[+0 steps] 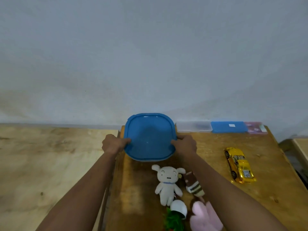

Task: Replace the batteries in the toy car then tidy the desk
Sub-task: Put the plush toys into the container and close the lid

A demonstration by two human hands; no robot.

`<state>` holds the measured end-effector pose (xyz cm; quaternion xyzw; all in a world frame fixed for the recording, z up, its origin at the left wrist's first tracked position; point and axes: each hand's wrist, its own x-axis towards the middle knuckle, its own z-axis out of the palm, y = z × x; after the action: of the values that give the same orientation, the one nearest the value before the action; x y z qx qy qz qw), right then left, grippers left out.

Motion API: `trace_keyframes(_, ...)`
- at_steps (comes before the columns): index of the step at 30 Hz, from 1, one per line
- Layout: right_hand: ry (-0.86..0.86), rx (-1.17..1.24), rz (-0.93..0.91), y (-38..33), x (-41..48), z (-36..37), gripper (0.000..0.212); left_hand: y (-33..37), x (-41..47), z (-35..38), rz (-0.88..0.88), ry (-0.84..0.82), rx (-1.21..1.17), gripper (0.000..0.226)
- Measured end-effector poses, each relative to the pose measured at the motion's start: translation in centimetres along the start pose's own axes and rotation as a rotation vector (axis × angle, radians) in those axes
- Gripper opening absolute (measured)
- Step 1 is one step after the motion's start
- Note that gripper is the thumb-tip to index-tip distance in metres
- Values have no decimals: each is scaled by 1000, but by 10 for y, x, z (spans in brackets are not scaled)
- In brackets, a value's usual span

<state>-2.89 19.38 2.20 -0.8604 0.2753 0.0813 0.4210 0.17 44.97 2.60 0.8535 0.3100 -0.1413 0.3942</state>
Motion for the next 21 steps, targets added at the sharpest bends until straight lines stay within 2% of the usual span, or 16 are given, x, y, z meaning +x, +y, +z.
trace_keyframes(9, 94, 75, -4, -2, -9, 4, 26, -11, 4, 7, 54, 31, -140, 36)
trace_keyframes(15, 87, 67, -38, -11, -18, -5, 17, -12, -16, 5, 224, 121, -262, 26)
trace_keyframes(18, 81, 89, -45, -7, -29, -7, 21, -16, -31, 4, 265, 187, -337, 18)
trace_keyframes(21, 95, 203, -95, -2, -56, -3, 35, -25, -53, -1, 275, 274, -394, 15)
